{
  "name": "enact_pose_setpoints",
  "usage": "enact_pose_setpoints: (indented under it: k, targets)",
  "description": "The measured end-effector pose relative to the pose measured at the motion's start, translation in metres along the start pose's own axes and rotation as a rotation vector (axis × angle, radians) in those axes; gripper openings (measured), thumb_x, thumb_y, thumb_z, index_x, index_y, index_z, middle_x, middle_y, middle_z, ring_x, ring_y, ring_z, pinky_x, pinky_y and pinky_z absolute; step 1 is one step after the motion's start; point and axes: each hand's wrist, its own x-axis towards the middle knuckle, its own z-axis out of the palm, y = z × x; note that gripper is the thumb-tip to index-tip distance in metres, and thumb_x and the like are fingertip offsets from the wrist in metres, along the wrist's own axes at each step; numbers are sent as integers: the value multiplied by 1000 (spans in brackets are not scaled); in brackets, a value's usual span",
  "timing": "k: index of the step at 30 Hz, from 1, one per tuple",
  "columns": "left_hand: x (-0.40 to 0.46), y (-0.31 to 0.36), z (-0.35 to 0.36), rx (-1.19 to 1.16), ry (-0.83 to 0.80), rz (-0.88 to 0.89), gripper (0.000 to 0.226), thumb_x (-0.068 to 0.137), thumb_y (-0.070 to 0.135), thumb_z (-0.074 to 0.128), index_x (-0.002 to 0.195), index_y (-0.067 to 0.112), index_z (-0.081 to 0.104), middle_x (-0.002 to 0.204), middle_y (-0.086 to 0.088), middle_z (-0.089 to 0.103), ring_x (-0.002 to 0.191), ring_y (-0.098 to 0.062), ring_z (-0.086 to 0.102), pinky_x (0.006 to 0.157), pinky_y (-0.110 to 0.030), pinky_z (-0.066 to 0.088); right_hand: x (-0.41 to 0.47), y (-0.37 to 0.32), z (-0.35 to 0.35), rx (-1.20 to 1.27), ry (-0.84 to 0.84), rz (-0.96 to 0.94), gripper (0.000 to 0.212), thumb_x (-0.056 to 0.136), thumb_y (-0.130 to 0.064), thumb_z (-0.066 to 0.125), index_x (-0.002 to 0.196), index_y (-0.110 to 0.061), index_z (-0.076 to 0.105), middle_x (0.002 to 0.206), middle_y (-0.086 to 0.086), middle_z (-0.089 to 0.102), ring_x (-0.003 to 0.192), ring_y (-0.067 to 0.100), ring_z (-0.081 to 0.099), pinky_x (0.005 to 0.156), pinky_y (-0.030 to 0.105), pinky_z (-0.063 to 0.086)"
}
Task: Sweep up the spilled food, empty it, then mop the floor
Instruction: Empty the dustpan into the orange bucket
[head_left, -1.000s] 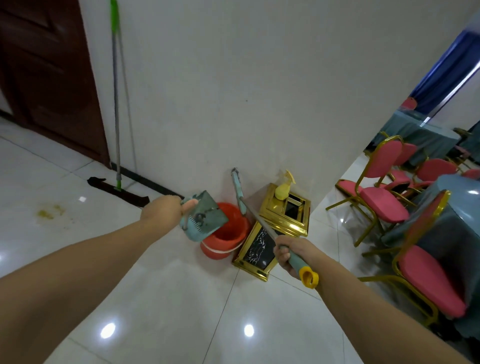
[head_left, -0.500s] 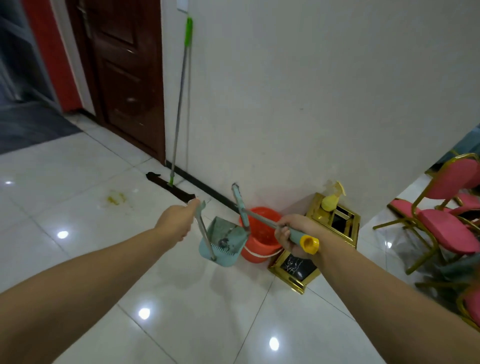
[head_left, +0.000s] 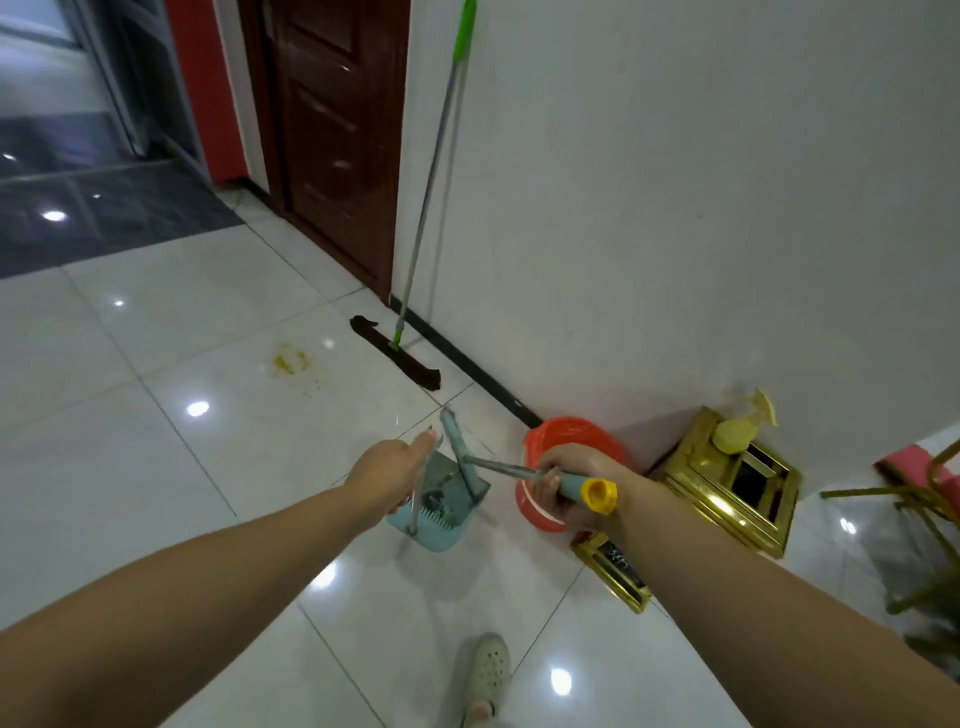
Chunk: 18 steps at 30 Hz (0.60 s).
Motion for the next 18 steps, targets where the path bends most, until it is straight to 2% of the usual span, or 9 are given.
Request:
enact_pose_setpoints:
  k: [3, 6, 9, 11, 13, 15, 18]
  targets:
    - [16, 0, 21, 47, -2, -7, 57, 95, 56, 30, 68, 12, 51, 61, -4, 49, 51, -15, 43, 44, -20, 34, 34, -18, -6, -18, -15, 62, 4, 92, -5, 34, 94, -6, 36, 59, 8, 40, 27, 7, 37, 26, 14, 35]
    - [37, 2, 45, 65, -10, -32, 55, 96, 54, 27, 67, 15, 53, 60, -3, 51, 50, -15, 45, 47, -22, 36, 66, -42, -14, -49, -30, 106, 11, 91, -4, 34, 102, -5, 33, 62, 9, 40, 26, 8, 38, 26, 13, 36]
    - [62, 11, 73, 41, -22, -107, 53, 97, 53, 27, 66, 18, 52, 59, -2, 52, 50, -15, 46, 51, -24, 38, 94, -71, -24, -77, -60, 152, 4, 90, -3, 33, 94, -5, 36, 65, 11, 41, 26, 9, 39, 27, 12, 36]
    - [78, 21, 94, 29, -34, -136, 54, 97, 54, 27, 74, 14, 56, 63, -5, 58, 54, -17, 53, 56, -28, 42, 110, -94, -31, -93, -75, 175, 4, 90, -3, 33, 92, -5, 36, 68, 12, 40, 26, 10, 40, 29, 12, 37]
    - [92, 31, 113, 13, -46, -148, 59, 98, 52, 26, 95, 8, 65, 86, -18, 68, 76, -28, 66, 68, -36, 51, 122, -116, -36, -133, -86, 190, 6, 90, -1, 34, 95, -4, 37, 70, 12, 41, 27, 11, 41, 29, 12, 38]
    - [106, 39, 131, -14, -47, -184, 62, 98, 51, 27, 111, 1, 62, 108, -24, 67, 97, -36, 64, 75, -36, 53, 131, -135, -39, -194, -114, 218, 6, 90, -1, 34, 94, -3, 38, 69, 12, 40, 28, 11, 43, 29, 13, 39]
    - [122, 53, 154, -27, -37, -234, 58, 98, 51, 27, 104, 7, 64, 108, -22, 67, 100, -36, 63, 80, -35, 51, 144, -162, -43, -357, -142, 266, 9, 91, -4, 35, 98, -1, 39, 70, 13, 43, 29, 12, 45, 30, 13, 40]
